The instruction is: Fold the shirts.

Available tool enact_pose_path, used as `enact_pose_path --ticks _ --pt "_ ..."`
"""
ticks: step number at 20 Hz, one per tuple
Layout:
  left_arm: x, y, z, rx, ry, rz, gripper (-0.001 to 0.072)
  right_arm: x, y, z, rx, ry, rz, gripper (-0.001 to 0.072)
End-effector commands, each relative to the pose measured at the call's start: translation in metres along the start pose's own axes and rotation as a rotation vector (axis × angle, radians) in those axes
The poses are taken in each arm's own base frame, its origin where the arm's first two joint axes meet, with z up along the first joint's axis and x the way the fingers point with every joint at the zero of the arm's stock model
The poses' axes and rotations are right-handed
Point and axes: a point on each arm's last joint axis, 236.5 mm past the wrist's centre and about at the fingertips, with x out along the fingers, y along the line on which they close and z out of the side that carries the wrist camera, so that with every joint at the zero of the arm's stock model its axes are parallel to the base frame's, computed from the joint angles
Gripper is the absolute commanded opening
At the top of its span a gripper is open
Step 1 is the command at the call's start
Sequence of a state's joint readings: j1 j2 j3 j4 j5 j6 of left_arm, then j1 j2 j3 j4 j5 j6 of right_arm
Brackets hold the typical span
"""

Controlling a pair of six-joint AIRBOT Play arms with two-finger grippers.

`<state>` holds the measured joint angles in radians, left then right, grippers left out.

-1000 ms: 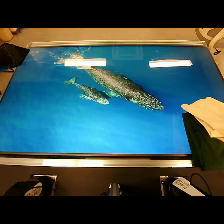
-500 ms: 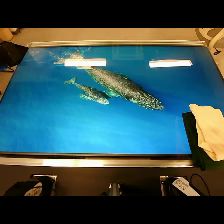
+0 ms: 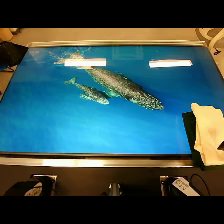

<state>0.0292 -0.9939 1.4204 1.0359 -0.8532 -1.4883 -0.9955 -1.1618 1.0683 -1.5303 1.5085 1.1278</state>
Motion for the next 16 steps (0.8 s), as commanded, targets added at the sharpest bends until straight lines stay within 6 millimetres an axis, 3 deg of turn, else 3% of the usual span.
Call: enact_pose_path --ticks 1,3,5,6,7,8,9,10,11,12,13,14,16 --pt "0.0 0.0 0.001 0.001 -0.002 0.0 0.0028 -0.018 -0.011 0.019 -0.073 -0.075 -0.053 0.0697" --pt "0.0 -0.001 0.002 0.034 -0.005 -0.001 0.0026 -0.074 -0.017 0.074 -0.095 -0.31 -0.127 0.0686" --pt "0.007 0.001 0.003 0.108 0.003 0.013 0.0024 -0.164 0.01 0.145 -0.221 -0.639 -0.233 0.0661" --pt "0.019 0.009 -0.001 0.159 0.041 0.051 0.0023 -0.204 0.043 0.17 -0.318 -0.778 -0.263 0.0661" --pt "0.034 0.023 -0.012 0.203 0.115 0.111 0.0024 -0.238 0.092 0.188 -0.438 -0.901 -0.264 0.0661" --pt "0.047 0.044 -0.026 0.233 0.204 0.203 0.0024 -0.256 0.144 0.194 -0.544 -0.978 -0.234 0.0661" --pt "0.056 0.07 -0.046 0.268 0.312 0.321 0.0025 -0.258 0.202 0.188 -0.666 -1.007 -0.183 0.0661" --pt "0.061 0.089 -0.067 0.293 0.413 0.406 0.0027 -0.246 0.252 0.174 -0.784 -0.975 -0.134 0.0661" --pt "0.064 0.099 -0.095 0.308 0.524 0.438 0.0042 -0.219 0.294 0.154 -0.906 -0.882 -0.103 0.0662" --pt "0.063 0.104 -0.125 0.29 0.641 0.444 0.0186 -0.187 0.32 0.132 -0.997 -0.755 -0.083 0.0664" --pt "0.057 0.106 -0.16 0.26 0.777 0.444 0.0483 -0.148 0.337 0.106 -1.07 -0.582 -0.06 0.0669" --pt "0.049 0.105 -0.189 0.235 0.878 0.427 0.0614 -0.115 0.343 0.08 -1.11 -0.406 -0.037 0.067" --pt "0.042 0.095 -0.226 0.193 0.926 0.353 0.0611 -0.068 0.347 0.04 -1.164 -0.135 0.004 0.0667"
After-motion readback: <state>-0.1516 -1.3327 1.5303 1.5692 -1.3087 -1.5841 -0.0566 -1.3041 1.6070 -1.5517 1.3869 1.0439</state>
